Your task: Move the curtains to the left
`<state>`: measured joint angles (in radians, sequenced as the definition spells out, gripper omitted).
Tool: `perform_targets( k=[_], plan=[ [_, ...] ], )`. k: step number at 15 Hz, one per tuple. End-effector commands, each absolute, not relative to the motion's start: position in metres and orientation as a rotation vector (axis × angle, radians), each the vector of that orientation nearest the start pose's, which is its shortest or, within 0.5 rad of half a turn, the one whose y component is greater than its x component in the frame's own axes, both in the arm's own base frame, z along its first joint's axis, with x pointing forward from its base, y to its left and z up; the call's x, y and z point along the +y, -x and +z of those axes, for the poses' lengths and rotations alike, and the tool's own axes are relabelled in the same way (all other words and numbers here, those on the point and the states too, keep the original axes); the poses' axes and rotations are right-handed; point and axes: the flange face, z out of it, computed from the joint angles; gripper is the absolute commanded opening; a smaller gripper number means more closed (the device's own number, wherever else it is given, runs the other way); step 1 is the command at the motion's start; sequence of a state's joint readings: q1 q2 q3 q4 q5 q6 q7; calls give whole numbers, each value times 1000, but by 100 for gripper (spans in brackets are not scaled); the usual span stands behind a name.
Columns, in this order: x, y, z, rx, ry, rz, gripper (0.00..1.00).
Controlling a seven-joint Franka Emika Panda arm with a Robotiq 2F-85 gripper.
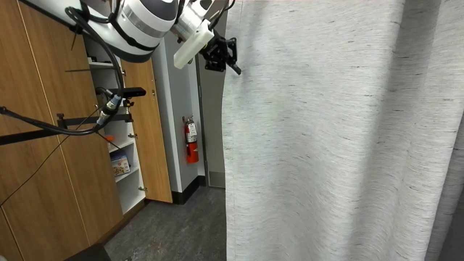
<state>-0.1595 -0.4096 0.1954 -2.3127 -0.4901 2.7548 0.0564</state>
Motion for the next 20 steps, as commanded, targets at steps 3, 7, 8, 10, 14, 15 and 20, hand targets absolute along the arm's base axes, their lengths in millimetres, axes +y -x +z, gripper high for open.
perform_targets(
  k=[3, 7, 8, 10, 14, 15, 20],
  plan=[
    [100, -463, 535, -818, 3239, -1226, 1],
    [119, -456, 538, -931, 3253, -1240, 1],
    [124, -454, 539, -956, 3256, -1237, 1],
    [134, -452, 541, -1000, 3268, -1230, 1],
    [152, -446, 545, -1109, 3310, -1202, 1],
    [157, -445, 546, -1133, 3319, -1193, 1],
    [183, -438, 552, -1268, 3350, -1141, 1]
  ],
)
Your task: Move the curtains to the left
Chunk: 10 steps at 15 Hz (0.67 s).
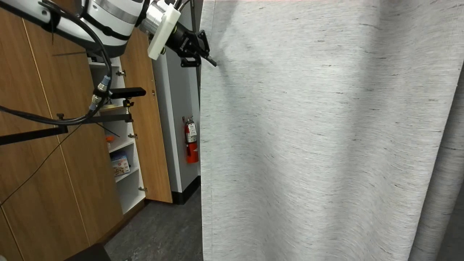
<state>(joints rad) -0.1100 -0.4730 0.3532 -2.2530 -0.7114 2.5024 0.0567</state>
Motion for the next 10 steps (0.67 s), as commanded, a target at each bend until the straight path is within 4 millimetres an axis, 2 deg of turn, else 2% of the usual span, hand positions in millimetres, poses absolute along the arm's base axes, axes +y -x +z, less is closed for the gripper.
perform_targets(
  k=[1, 4, 8, 10],
  plan=[
    [188, -436, 553, 866, -2237, 757, 1],
    [203, -430, 557, 895, -2208, 734, 1],
    [225, -424, 560, 952, -2239, 809, 1],
    [246, -420, 534, 1028, -2264, 796, 1]
  ],
)
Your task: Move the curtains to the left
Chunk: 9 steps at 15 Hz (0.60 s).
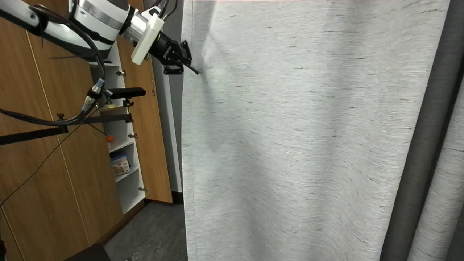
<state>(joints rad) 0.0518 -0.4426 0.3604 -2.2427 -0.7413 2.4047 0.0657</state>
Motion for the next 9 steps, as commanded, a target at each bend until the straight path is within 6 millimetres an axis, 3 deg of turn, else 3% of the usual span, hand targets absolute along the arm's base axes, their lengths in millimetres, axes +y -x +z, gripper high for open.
perform_targets(
  k=[1, 9],
  plan=[
    [254, -419, 535, 1044, -2262, 811, 1],
    [281, -410, 544, 1134, -2233, 893, 1]
  ],
)
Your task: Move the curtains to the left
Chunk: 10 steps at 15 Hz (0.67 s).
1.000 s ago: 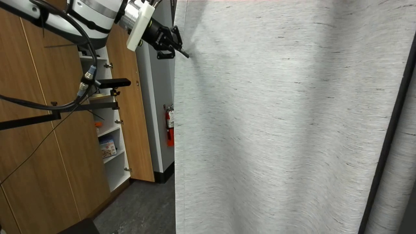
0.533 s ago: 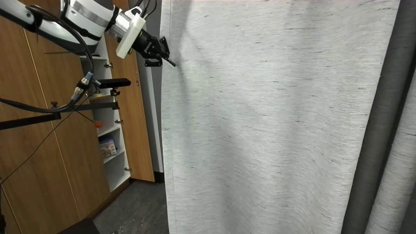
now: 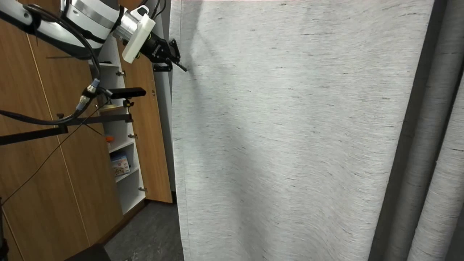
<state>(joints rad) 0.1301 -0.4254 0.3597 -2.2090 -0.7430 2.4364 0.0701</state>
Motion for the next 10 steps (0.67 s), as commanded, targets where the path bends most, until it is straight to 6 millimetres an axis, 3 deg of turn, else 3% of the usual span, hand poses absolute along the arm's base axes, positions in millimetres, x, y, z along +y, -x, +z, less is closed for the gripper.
perform_targets(
  k=[1, 10],
  plan=[
    [283, -410, 545, 1146, -2230, 915, 1],
    [294, -412, 547, 1223, -2203, 1013, 1]
  ],
)
